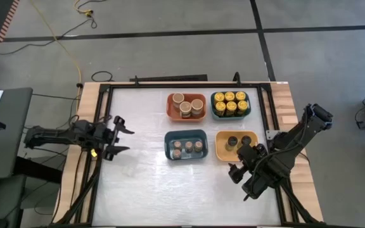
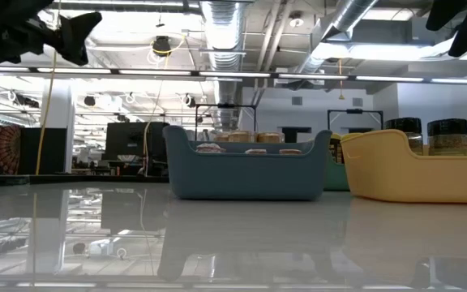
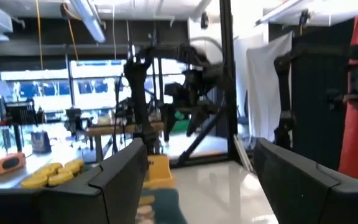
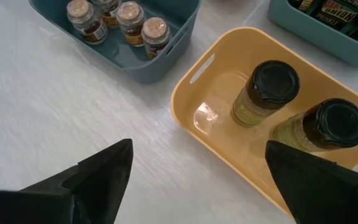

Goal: Sort spices by type
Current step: Return to Home Position

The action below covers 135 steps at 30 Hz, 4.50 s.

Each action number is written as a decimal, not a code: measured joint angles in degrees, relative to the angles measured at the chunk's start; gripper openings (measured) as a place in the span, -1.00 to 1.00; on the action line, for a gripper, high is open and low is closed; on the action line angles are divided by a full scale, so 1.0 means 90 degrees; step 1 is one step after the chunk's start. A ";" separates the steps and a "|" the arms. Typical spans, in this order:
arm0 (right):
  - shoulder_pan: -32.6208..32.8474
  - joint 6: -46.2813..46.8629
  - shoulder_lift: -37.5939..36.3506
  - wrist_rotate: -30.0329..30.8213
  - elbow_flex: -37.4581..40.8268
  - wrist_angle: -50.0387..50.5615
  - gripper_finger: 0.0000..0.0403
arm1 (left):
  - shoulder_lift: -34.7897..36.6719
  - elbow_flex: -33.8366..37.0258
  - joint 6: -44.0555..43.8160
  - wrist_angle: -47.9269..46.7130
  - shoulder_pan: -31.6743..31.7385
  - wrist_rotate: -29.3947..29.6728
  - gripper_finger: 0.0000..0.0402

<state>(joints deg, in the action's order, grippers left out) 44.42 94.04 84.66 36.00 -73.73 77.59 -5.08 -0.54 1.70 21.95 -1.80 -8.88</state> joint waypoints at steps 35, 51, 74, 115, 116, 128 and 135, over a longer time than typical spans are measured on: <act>0.0000 -0.0002 0.0000 -0.0001 0.0000 -0.0034 0.95 | 0.0537 0.0017 -0.0660 -0.2188 0.0002 0.0745 0.40; -0.0823 -0.1115 0.0000 0.0001 0.0000 -0.0154 0.86 | 0.0537 0.0017 -0.0669 -0.2190 0.0002 0.0745 0.40; -0.2859 -0.2752 0.0000 0.0977 0.0002 -0.0481 -0.60 | 0.0537 0.0017 -0.0669 -0.2193 0.0002 0.0745 0.40; -0.5342 -0.8935 -0.6098 -0.4149 0.6444 -0.9355 -0.92 | 0.0534 0.0017 -0.0668 -0.2197 0.0002 0.0747 0.40; -0.5296 -0.8932 -0.6302 -0.4146 0.6583 -0.9425 -0.92 | 0.0534 0.0017 -0.0668 -0.2197 0.0002 0.0747 0.40; -0.5107 -0.8949 -0.8441 -0.4106 0.7298 -0.9433 -0.92 | 0.0534 0.0017 -0.0668 -0.2197 0.0002 0.0747 0.40; -0.5105 -0.8682 -0.9403 -0.3984 0.7292 -0.7666 -0.92 | 0.0537 0.0017 -0.0667 -0.2197 0.0000 0.0747 0.40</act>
<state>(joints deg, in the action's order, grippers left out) -1.52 15.90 0.03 0.14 -8.11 8.60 -0.25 -0.38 -4.30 2.17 -1.80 -2.16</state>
